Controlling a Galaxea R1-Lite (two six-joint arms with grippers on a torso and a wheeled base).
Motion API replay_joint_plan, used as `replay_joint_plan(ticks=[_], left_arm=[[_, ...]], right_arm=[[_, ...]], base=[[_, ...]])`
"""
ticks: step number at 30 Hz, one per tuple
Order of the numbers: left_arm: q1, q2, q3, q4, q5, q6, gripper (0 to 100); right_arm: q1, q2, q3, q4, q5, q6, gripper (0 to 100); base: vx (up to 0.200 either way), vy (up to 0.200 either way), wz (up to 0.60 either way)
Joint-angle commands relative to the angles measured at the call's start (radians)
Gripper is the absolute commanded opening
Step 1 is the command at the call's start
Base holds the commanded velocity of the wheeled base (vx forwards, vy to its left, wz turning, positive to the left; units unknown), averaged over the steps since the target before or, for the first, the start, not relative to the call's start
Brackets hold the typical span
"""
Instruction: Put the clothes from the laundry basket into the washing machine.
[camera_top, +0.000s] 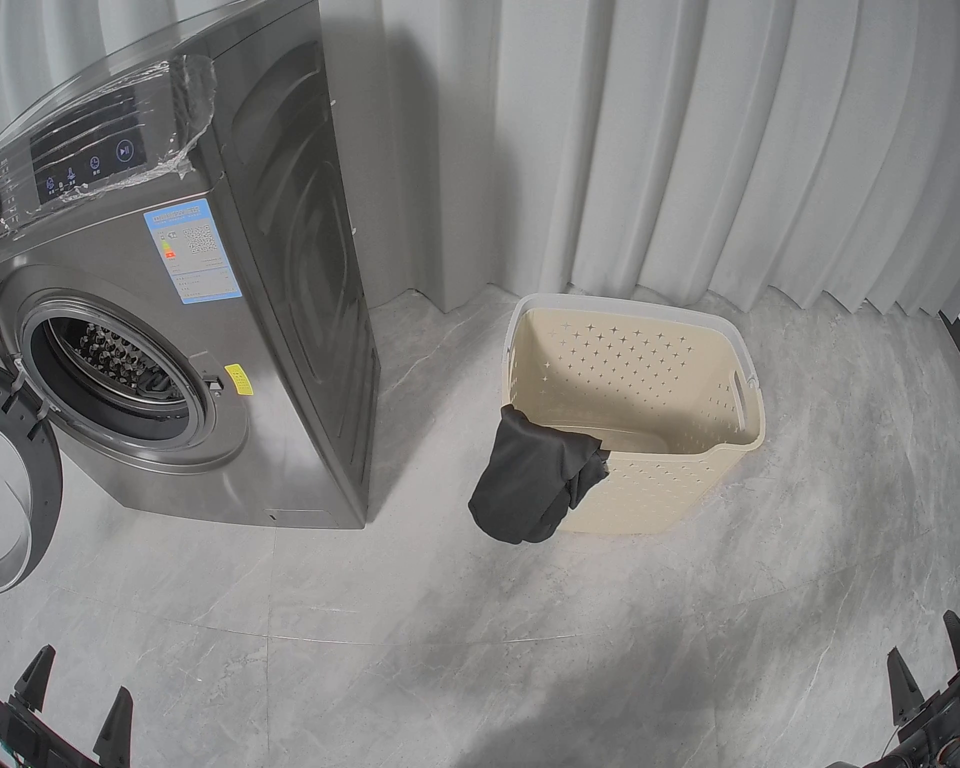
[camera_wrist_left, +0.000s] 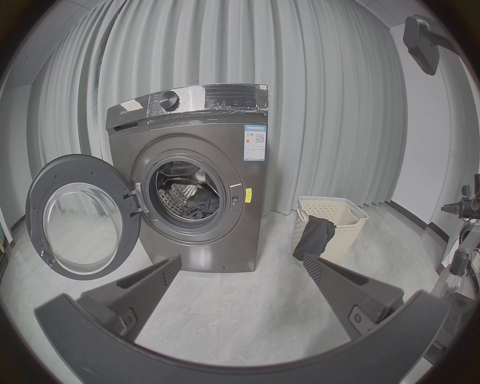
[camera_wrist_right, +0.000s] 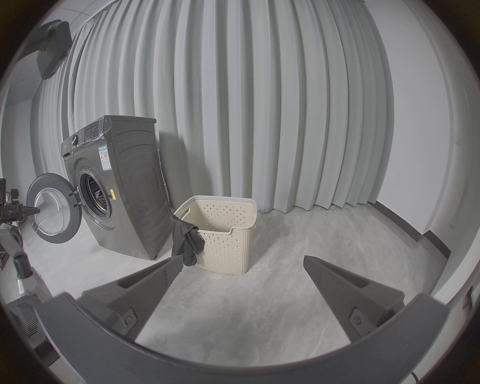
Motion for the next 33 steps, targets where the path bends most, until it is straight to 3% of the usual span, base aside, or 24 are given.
replay_joint_plan(ticks=[1,4,10,14,16,19,22,26,30,33], left_arm=[[0.0,-0.016,0.018,0.001,0.0,0.0,100],[0.0,-0.016,0.018,0.001,-0.001,0.0,100],[0.0,-0.016,0.018,0.001,-0.001,0.0,100],[0.0,-0.016,0.018,0.001,-0.001,0.0,100],[0.0,-0.016,0.018,0.001,-0.001,0.0,100],[0.0,-0.016,0.018,0.001,-0.001,0.0,100],[0.0,-0.016,0.018,0.001,0.0,0.0,100],[0.0,-0.016,0.018,0.001,0.0,0.0,100],[0.0,-0.016,0.018,0.001,0.0,0.0,100],[0.0,-0.016,0.018,0.001,-0.001,-0.002,100]], right_arm=[[0.0,-0.016,-0.067,-0.039,0.022,-0.016,100],[0.008,0.056,-0.183,-0.012,0.049,-0.016,100],[0.037,0.435,-0.206,0.007,0.155,0.022,100],[0.071,0.633,-0.219,-0.095,0.198,0.018,100],[0.163,0.793,-0.216,-0.236,0.264,0.027,100],[0.237,0.905,-0.216,-0.319,0.267,0.053,100],[0.264,0.977,-0.22,-0.351,0.269,0.055,100],[0.283,1.084,-0.249,-0.377,0.269,0.061,100],[0.283,1.215,-0.286,-0.415,0.269,0.067,100],[0.301,1.342,-0.308,-0.523,0.269,0.079,100]], base=[[0.2,0.0,0.0],[0.2,0.0,0.0],[0.033,0.0,0.0],[0.0,0.0,0.0],[0.0,0.0,0.0],[0.133,0.0,0.0],[0.2,0.0,0.0],[0.2,0.0,0.0],[0.0,0.0,0.0],[0.0,0.0,0.0]])
